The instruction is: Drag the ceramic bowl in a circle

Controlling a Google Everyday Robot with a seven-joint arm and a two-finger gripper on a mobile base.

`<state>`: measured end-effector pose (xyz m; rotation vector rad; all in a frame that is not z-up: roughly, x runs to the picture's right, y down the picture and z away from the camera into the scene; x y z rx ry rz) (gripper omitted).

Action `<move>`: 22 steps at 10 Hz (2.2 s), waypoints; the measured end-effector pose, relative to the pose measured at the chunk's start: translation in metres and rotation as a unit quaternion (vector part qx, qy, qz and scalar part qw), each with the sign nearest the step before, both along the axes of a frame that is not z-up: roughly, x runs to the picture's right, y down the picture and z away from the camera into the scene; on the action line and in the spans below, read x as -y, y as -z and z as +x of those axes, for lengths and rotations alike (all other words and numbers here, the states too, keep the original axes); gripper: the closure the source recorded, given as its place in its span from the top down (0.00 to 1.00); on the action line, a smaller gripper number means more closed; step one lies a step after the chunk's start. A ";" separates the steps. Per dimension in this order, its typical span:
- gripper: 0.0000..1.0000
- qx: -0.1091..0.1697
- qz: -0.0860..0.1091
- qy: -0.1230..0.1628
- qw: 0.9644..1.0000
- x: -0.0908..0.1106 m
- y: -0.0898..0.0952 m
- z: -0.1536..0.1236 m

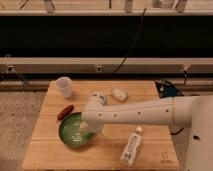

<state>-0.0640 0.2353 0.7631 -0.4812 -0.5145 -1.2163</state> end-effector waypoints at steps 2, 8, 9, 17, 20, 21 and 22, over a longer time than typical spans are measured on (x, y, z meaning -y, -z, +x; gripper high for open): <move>0.80 0.007 -0.005 0.002 1.000 -0.003 -0.002 -0.002; 0.79 0.021 -0.017 0.004 1.000 -0.011 -0.007 -0.004; 0.74 0.023 -0.018 0.004 1.000 -0.012 -0.009 -0.003; 0.25 0.036 -0.019 0.004 0.999 -0.013 -0.016 -0.003; 0.01 0.034 -0.018 0.001 0.999 -0.006 -0.018 -0.005; 0.00 0.036 -0.018 0.004 0.999 -0.006 -0.017 -0.010; 0.00 0.036 -0.018 0.004 0.999 -0.009 -0.013 -0.011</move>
